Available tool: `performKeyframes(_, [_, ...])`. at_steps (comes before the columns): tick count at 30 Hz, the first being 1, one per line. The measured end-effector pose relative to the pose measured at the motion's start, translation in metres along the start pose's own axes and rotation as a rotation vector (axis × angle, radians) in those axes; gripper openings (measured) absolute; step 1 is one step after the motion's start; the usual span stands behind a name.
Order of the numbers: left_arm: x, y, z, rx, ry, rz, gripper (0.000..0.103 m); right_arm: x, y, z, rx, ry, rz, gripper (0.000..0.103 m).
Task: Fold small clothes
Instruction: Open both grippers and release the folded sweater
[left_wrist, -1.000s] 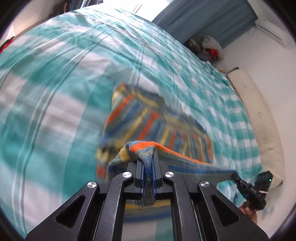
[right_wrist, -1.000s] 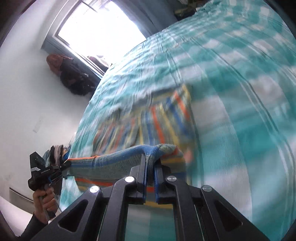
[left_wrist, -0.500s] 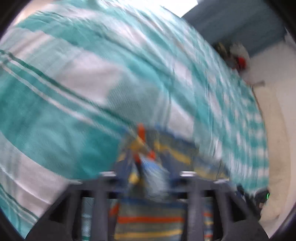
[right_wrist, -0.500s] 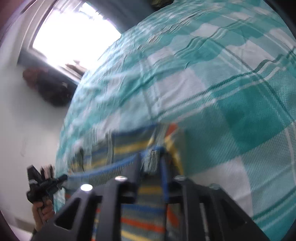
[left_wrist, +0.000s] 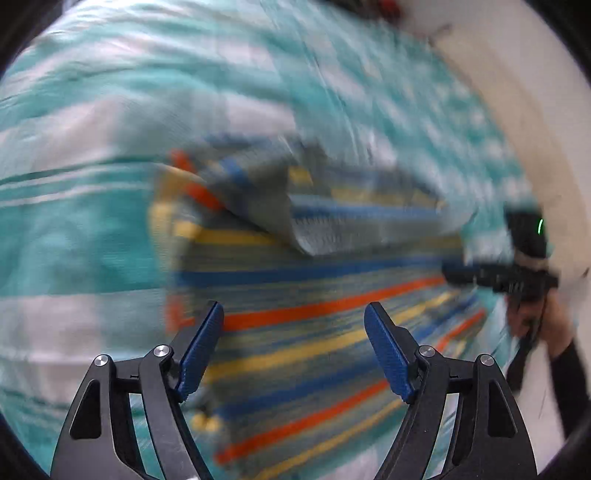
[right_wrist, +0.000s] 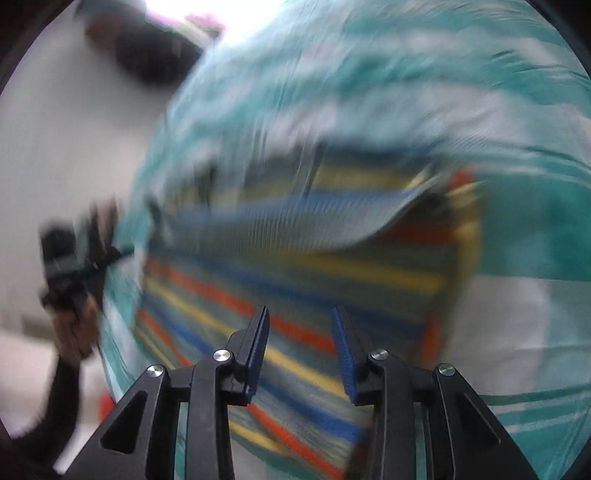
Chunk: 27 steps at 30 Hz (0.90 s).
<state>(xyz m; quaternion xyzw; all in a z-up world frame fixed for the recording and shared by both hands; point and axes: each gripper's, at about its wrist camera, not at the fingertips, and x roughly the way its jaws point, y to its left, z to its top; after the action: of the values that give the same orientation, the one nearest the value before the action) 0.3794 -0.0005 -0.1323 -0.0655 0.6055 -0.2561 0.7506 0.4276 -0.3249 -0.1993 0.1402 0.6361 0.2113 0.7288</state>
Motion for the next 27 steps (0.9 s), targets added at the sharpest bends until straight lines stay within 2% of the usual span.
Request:
performKeyframes(1, [0.013,-0.003,0.01,-0.003,0.012,0.024,0.079,0.011,0.001,0.01,-0.006,0.021,-0.036,0.035])
performKeyframes(3, [0.019,-0.003,0.034,-0.049,-0.028,0.018,0.079,0.015,-0.002,0.035,0.023,-0.035,-0.04,0.035])
performKeyframes(5, [0.008,0.008,0.058,-0.144,-0.141,-0.002,0.08,-0.002,-0.003,0.057,0.039,-0.202,-0.05,0.035])
performKeyframes(7, [-0.012,0.031,0.072,-0.29,-0.26,-0.036,0.081,-0.024,-0.005,0.067,0.063,-0.36,-0.07,0.035])
performKeyframes(9, [-0.03,0.048,0.072,-0.372,-0.344,-0.039,0.084,-0.04,-0.009,0.066,0.092,-0.434,-0.057,0.036])
performKeyframes(10, [-0.038,0.053,0.069,-0.379,-0.368,-0.025,0.084,-0.045,-0.008,0.062,0.085,-0.452,-0.049,0.036])
performKeyframes(14, [-0.056,0.039,0.029,-0.251,-0.379,0.036,0.084,-0.052,0.013,0.028,-0.031,-0.43,-0.112,0.037])
performKeyframes(16, [-0.055,0.014,-0.006,-0.139,-0.349,0.033,0.086,-0.049,0.03,0.008,-0.105,-0.397,-0.128,0.042])
performKeyframes(17, [-0.054,0.006,-0.022,-0.098,-0.33,0.039,0.087,-0.048,0.038,-0.009,-0.149,-0.382,-0.122,0.05])
performKeyframes(18, [-0.048,-0.006,-0.045,-0.039,-0.295,0.041,0.087,-0.046,0.043,-0.025,-0.179,-0.372,-0.117,0.055])
performKeyframes(19, [-0.04,-0.014,-0.061,0.006,-0.26,0.044,0.087,-0.043,0.049,-0.046,-0.207,-0.357,-0.114,0.056])
performKeyframes(21, [-0.018,-0.022,-0.099,0.092,-0.153,0.119,0.086,-0.03,0.049,-0.086,-0.224,-0.299,-0.126,0.056])
performKeyframes(22, [-0.011,-0.019,-0.113,0.117,-0.119,0.161,0.081,-0.019,0.041,-0.107,-0.204,-0.235,-0.155,0.055])
performKeyframes(24, [-0.021,-0.02,-0.129,0.134,-0.138,0.2,0.079,-0.007,0.024,-0.14,-0.139,-0.149,-0.197,0.055])
performKeyframes(27, [-0.051,-0.029,-0.135,0.07,-0.198,0.173,0.085,-0.041,0.023,-0.177,-0.097,-0.246,-0.207,0.053])
